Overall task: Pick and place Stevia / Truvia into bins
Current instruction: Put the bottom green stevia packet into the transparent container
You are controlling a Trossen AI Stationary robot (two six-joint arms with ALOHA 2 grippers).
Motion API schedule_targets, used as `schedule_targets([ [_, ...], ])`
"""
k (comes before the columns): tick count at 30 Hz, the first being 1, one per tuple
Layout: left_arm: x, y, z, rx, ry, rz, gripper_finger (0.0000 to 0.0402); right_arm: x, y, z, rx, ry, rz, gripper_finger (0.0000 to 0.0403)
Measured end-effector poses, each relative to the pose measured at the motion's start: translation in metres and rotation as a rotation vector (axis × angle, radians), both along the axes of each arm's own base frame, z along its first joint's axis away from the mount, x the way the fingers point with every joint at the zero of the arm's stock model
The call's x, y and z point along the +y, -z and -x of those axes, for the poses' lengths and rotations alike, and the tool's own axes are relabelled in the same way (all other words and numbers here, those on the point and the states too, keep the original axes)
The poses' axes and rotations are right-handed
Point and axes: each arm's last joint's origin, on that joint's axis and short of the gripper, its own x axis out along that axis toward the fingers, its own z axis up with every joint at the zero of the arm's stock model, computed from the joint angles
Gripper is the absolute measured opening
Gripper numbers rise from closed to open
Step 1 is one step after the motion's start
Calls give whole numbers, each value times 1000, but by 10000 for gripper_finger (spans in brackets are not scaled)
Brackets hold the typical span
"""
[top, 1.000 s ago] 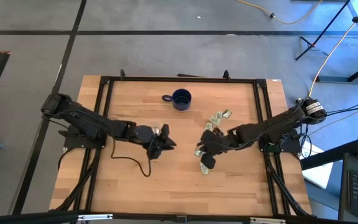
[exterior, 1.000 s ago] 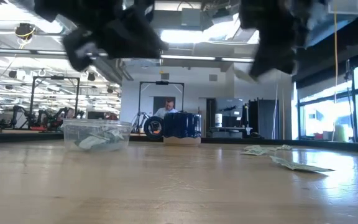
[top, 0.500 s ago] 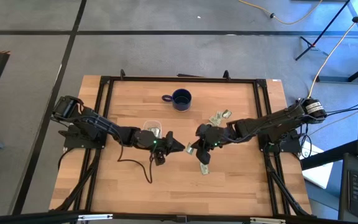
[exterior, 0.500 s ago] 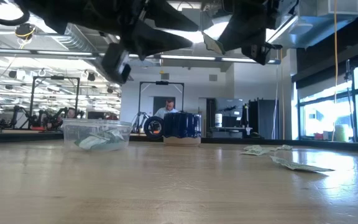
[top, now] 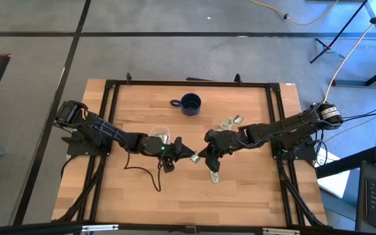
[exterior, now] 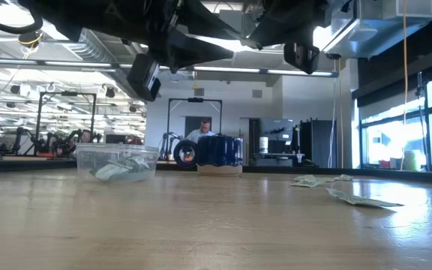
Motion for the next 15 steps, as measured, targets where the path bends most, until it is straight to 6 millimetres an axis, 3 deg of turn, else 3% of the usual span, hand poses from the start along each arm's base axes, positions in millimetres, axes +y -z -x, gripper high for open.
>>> schedule_targets([
  [15, -3, -3, -1, -30, 90, 27, 60, 0, 2, -3, -9, 1, 0, 1],
])
